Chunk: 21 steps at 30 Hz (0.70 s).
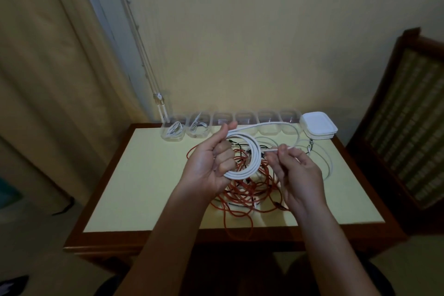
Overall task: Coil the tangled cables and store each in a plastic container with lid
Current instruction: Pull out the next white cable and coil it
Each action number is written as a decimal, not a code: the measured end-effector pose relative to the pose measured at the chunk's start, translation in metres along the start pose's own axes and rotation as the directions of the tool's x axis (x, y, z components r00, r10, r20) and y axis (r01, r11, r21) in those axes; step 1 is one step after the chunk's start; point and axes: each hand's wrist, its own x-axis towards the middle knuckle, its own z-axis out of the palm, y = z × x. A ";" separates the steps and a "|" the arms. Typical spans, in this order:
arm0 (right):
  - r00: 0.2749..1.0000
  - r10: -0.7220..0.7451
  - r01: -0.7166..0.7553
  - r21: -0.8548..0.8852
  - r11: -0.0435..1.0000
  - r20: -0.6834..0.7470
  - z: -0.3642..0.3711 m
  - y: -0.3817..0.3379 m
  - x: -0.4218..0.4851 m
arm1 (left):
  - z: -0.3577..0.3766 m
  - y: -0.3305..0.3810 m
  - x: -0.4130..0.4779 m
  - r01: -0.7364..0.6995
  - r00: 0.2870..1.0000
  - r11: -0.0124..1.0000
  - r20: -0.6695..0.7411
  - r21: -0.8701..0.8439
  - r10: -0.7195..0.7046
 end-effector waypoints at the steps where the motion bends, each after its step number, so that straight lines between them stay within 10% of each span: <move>1: 1.000 0.011 -0.011 0.022 1.000 0.002 0.002 -0.001 -0.002 | 0.000 -0.002 0.000 -0.002 1.000 1.000 -0.004 0.010 0.002; 14: 0.853 0.451 -0.379 -0.284 0.881 0.261 0.015 0.002 -0.015 | -0.008 -0.015 0.004 -0.273 0.943 0.848 -0.049 0.454 0.330; 21: 0.886 0.282 -0.025 -0.567 0.823 0.369 0.018 0.005 -0.022 | -0.006 -0.017 0.001 -0.337 0.901 0.681 0.012 0.650 0.434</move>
